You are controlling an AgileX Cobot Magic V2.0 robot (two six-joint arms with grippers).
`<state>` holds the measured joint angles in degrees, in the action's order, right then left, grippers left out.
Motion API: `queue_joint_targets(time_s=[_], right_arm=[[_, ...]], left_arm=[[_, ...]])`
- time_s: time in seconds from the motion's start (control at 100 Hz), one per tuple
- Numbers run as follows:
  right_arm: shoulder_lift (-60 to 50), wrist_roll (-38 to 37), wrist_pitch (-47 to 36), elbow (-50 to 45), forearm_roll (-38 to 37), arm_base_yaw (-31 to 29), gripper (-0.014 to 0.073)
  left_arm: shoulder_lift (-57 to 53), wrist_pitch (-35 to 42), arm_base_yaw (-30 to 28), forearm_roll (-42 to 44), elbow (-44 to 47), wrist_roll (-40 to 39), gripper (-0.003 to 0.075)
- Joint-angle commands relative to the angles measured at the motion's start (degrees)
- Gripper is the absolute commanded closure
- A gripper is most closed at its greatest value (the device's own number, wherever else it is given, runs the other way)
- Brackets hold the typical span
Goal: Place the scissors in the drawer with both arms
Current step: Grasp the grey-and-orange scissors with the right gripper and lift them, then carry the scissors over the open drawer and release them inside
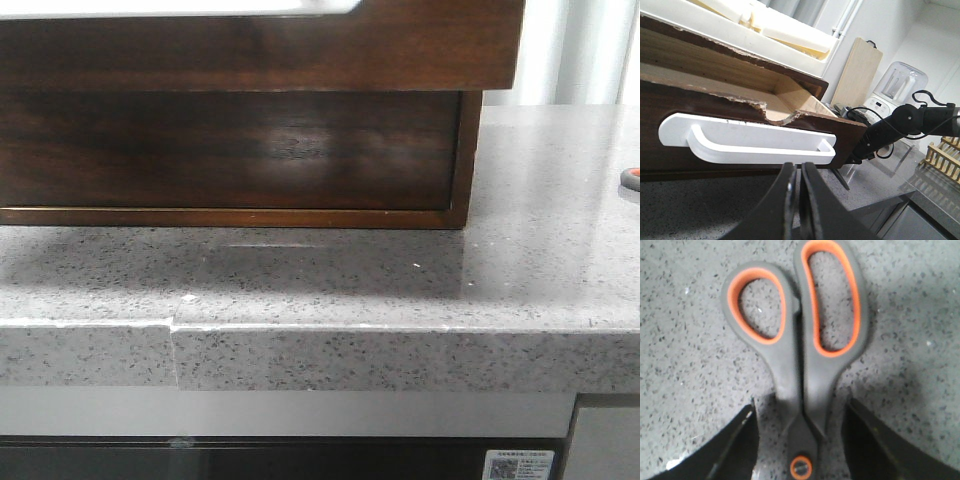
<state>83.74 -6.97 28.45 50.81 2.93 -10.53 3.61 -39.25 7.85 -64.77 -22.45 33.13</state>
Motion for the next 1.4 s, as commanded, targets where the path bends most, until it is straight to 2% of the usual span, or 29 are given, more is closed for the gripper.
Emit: queue_joint_targets(time_s=[0.0,0.15,0.25,0.38,0.52,0.68,0.83,1.06,1.21,1.39], right_arm=[[-0.2,-0.16,-0.13,1.12,-0.69,-0.25,0.0303],[-0.21,-0.16,0.53,1.12,-0.8,-0.25,0.0545],[-0.91,-0.16,1.45,1.12,-0.8,-0.25,0.0672],[-4.09,-0.16,0.39,1.12,-0.8,-0.25,0.0673],[-12.2,-0.16,-3.36,1.17,-0.8,0.91,0.0673],[-23.36,2.06,-6.07,2.82,-0.8,5.72,0.0673],[-31.03,4.9,-8.37,8.13,-0.8,12.05,0.0672],[-32.76,16.42,-8.57,19.26,-0.8,25.51,0.0672],[-30.14,24.55,-7.57,23.08,-0.8,34.32,0.0672],[-24.13,40.03,-7.73,24.46,-0.8,44.0,0.0673]], left_arm=[[0.77,2.3,0.19,-2.97,-1.86,0.32,0.0739],[0.77,2.3,0.19,-2.97,-1.86,0.32,0.0739],[0.77,2.3,0.19,-2.97,-1.86,0.32,0.0739],[0.77,1.9,0.19,-2.97,-1.86,0.32,0.0739],[0.77,0.59,0.19,-2.83,-1.86,0.32,0.0739],[0.77,0.47,0.19,-0.65,-1.86,0.32,0.0739],[0.77,0.47,0.19,1.29,-1.86,0.32,0.0739],[0.77,1.66,0.19,4.0,-1.86,0.32,0.0739],[0.77,2.29,0.19,4.69,-1.86,0.32,0.0739],[0.77,2.29,0.19,4.69,-1.86,0.32,0.0739]])
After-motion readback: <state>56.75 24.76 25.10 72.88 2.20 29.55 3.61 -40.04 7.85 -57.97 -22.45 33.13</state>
